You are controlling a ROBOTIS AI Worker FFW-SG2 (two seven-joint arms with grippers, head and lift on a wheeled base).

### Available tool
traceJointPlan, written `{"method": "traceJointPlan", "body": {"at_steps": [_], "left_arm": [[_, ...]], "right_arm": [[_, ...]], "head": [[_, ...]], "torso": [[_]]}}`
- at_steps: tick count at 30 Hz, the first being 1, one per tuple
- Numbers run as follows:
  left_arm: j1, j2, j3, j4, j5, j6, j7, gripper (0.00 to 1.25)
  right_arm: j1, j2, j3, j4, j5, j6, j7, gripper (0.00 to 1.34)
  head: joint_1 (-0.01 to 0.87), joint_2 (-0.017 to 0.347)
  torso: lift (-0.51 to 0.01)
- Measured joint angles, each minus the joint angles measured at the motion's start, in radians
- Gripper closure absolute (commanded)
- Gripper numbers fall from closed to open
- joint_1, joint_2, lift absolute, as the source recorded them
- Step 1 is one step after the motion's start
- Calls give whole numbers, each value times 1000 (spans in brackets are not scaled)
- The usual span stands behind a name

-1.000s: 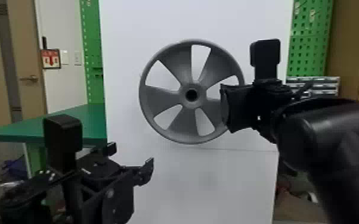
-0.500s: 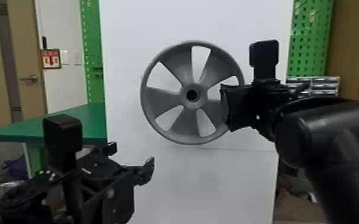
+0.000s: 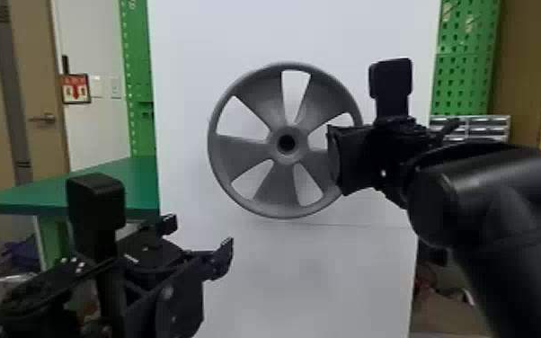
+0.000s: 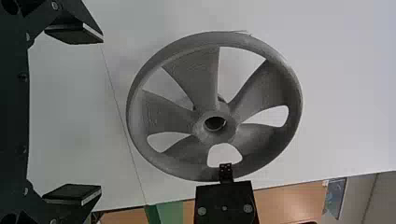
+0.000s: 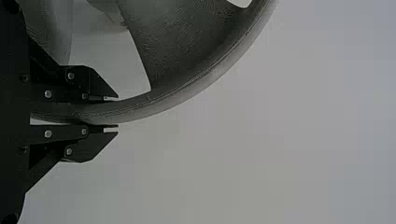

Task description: Hold the wheel and insert it

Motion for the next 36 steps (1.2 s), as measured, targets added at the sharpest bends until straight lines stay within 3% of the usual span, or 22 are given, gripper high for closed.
{"method": "traceJointPlan", "body": {"at_steps": [13, 27, 36], "left_arm": [[4, 0, 1, 1, 5, -6, 2, 147], [8, 0, 6, 1, 10, -14, 4, 147], [10, 0, 4, 1, 10, -16, 9, 145]], "right_arm": [[18, 0, -12, 16, 21, -33, 4, 1148], [85, 0, -34, -25, 98, -82, -1, 1148], [91, 0, -27, -22, 93, -112, -25, 1148]], "head": [[179, 103], [179, 103], [179, 103]], "torso": [[-492], [-492], [-492]]}}
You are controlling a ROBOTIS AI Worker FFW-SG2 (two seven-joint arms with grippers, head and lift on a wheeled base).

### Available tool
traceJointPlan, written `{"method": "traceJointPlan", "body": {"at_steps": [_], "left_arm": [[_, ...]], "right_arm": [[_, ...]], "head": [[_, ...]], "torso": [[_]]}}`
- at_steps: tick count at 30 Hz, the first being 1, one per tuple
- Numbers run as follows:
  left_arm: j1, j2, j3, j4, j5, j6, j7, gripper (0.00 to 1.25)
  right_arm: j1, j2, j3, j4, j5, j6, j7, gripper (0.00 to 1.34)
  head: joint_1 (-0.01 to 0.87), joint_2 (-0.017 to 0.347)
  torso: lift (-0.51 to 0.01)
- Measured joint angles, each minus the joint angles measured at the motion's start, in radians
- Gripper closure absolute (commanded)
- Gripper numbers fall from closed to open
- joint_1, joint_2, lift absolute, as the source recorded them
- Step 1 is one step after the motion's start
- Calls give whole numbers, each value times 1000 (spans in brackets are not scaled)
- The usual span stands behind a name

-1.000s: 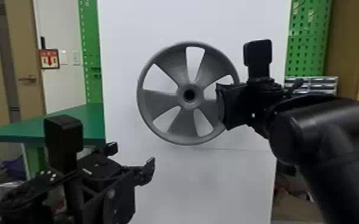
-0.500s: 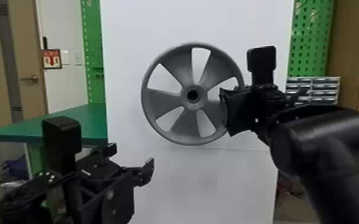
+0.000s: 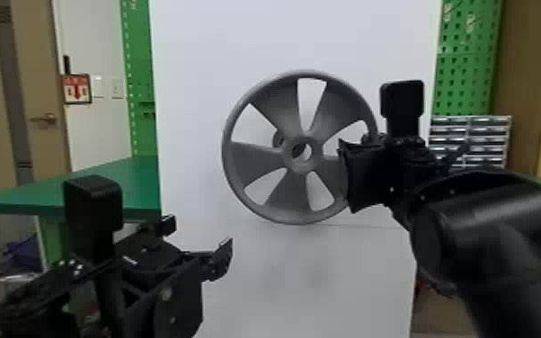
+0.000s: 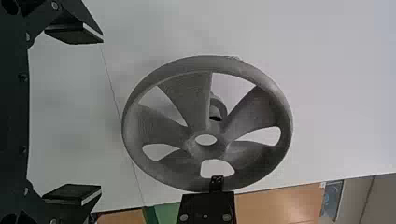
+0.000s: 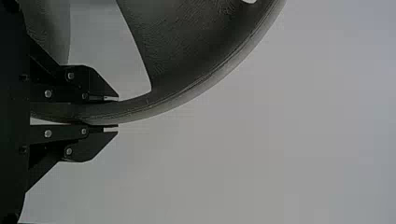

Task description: Hold the wheel and insert it

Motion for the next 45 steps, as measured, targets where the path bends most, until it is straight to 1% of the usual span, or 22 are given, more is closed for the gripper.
{"method": "traceJointPlan", "body": {"at_steps": [10, 16, 25, 31, 45], "left_arm": [[3, 0, -1, 1, 0, -1, 2, 147], [4, 0, -3, 3, 0, -2, 2, 145], [2, 1, -9, 8, 0, -2, 2, 147], [-1, 3, -13, 12, 1, -4, 2, 145], [-2, 3, -19, 18, 2, -8, 2, 145]], "right_arm": [[-9, 0, 13, -1, -45, 5, 1, 1148], [-9, 0, 15, -1, -47, 0, -1, 1148], [-9, 0, 10, 0, -51, -25, -23, 1148], [-20, 0, 8, 17, -74, -32, -22, 1148], [-36, 0, 38, 66, -88, -59, -23, 1148]], "head": [[179, 103], [179, 103], [179, 103], [179, 103], [179, 103]], "torso": [[-492], [-492], [-492], [-492], [-492]]}}
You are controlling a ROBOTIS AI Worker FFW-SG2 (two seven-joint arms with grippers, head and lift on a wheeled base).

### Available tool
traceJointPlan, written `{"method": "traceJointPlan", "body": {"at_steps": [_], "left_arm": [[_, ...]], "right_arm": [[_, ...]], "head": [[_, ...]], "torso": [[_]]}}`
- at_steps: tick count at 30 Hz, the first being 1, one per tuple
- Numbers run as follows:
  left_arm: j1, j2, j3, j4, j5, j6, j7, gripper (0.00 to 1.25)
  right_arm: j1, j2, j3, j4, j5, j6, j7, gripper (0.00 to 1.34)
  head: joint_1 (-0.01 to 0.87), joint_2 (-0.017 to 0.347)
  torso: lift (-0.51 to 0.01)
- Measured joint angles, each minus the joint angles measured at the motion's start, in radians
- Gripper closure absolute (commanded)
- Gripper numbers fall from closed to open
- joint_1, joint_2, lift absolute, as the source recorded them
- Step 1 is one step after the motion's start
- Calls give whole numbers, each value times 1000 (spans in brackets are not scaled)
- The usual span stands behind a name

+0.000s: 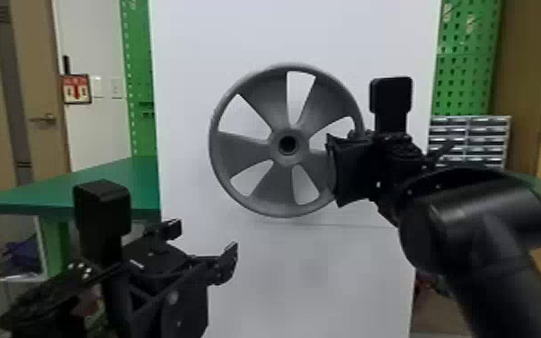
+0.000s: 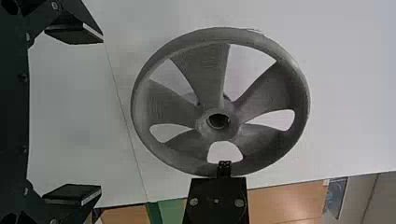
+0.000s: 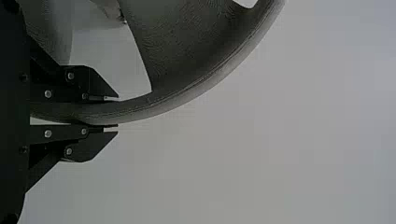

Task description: Hold the wheel and insert it

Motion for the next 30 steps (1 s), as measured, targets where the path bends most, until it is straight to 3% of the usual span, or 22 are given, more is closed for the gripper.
{"method": "traceJointPlan", "body": {"at_steps": [6, 18, 30], "left_arm": [[-1, 1, -3, 2, 0, -3, 0, 145], [-2, 5, -16, 14, 5, -11, 0, 145], [-3, 8, -21, 16, 10, -14, 3, 145]], "right_arm": [[0, 0, 5, 13, 2, -22, -5, 1148], [-23, 0, -4, 61, -17, -28, -88, 1148], [-64, 0, -29, 131, -8, -43, -91, 1148]], "head": [[179, 103], [179, 103], [179, 103]], "torso": [[-492], [-492], [-492]]}}
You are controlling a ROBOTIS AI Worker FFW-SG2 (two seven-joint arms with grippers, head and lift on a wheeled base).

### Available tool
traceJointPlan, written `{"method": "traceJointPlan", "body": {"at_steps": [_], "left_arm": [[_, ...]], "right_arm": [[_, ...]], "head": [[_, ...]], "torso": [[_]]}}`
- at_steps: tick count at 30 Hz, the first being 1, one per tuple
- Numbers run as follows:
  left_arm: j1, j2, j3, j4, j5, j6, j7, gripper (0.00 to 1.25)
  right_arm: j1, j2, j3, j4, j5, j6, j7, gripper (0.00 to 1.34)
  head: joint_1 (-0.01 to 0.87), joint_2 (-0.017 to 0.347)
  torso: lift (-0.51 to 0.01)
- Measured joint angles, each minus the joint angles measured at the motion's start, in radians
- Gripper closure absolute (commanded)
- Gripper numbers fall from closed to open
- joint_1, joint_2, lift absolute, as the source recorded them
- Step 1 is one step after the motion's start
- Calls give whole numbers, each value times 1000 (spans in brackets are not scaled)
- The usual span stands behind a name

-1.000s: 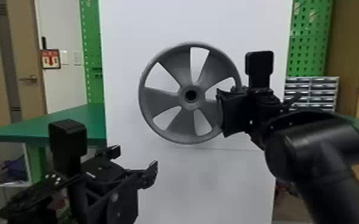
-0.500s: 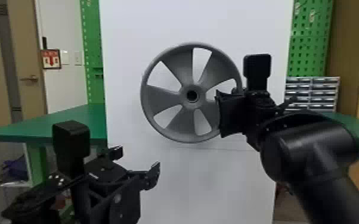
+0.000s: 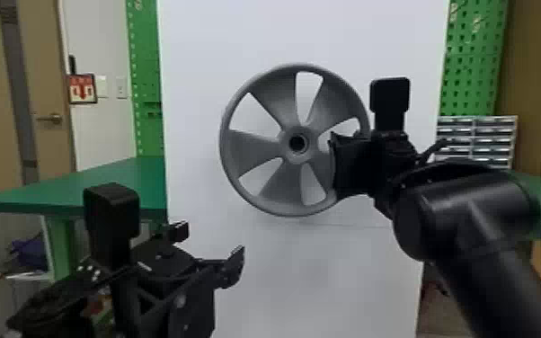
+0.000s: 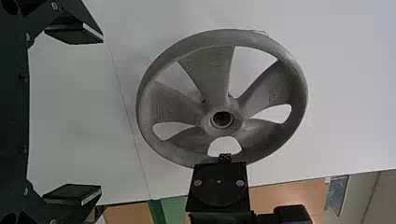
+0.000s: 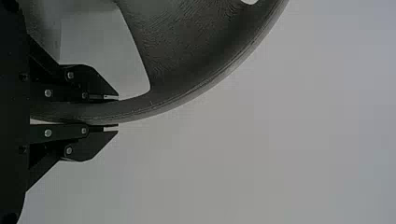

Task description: Hold the wheel and insert it

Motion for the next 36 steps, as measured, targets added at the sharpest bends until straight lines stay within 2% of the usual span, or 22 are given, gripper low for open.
{"method": "traceJointPlan", "body": {"at_steps": [4, 14, 20, 29, 34, 36], "left_arm": [[2, 1, 1, 1, 2, -1, 3, 145], [5, 1, 1, 1, 4, -2, 4, 145], [6, 5, 0, 1, 6, -2, 4, 145], [2, 17, -20, 16, 13, -8, 4, 145], [-1, 19, -26, 22, 16, -14, 5, 145], [-3, 19, -27, 22, 17, -16, 7, 145]], "right_arm": [[-3, 0, -1, 10, -19, -9, 0, 1148], [24, -1, 56, -6, -35, -28, -20, 1148], [51, 0, 70, -27, -34, -45, -67, 1148], [79, 0, 86, -31, -44, -89, -181, 1148], [80, 0, 89, -25, -38, -114, -197, 1145], [78, 0, 89, -20, -36, -120, -197, 1041]], "head": [[179, 103], [179, 103], [179, 103], [179, 103], [179, 103], [179, 103]], "torso": [[-492], [-492], [-492], [-492], [-492], [-492]]}}
